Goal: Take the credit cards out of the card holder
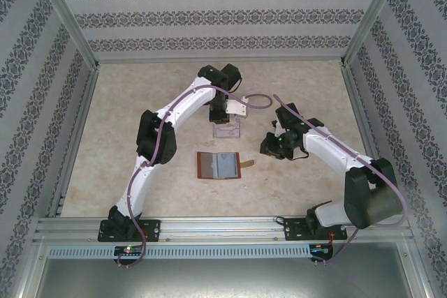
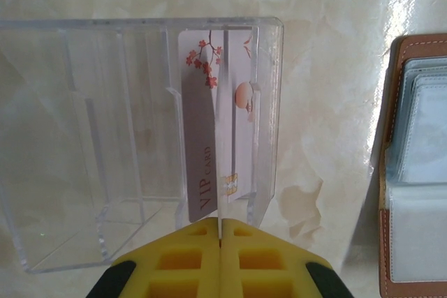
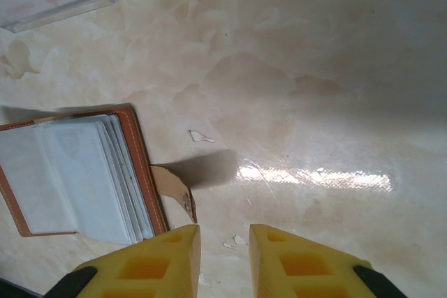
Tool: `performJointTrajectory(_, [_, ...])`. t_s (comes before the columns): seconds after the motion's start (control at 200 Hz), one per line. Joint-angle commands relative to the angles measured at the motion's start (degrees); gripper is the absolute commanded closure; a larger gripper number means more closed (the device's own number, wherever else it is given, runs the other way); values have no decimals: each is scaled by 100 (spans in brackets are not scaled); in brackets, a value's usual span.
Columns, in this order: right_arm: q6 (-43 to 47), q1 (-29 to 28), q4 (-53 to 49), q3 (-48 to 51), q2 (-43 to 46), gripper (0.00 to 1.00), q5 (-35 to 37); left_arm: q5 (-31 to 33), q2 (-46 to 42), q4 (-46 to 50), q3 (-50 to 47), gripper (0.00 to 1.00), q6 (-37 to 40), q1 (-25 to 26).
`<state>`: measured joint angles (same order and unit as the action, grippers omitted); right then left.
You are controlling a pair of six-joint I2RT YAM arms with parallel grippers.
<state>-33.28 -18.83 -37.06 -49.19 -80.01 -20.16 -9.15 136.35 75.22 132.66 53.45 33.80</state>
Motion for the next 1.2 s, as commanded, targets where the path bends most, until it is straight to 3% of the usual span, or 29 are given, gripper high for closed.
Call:
performJointTrajectory(0.0, [-126,53,14,76,117,73,86,-40,146,293,138,99,103,67])
performJointTrajectory(0.445, [-201,46,36,208,242,73,96,-144,303,199,220,98,97,162])
performJointTrajectory(0.834, [-219,44,55,274,360,73,118,256,212,-100,317,81,-178,181])
performJointTrajectory(0.964, [-243,37,92,287,367,73,94,335,82,-287,303,80,-279,180])
performJointTrajectory(1.089, [-269,19,148,274,333,73,63,359,-66,-537,222,80,-521,180])
performJointTrajectory(1.199, [-276,-22,212,237,278,73,31,562,-161,-899,123,80,-1206,164])
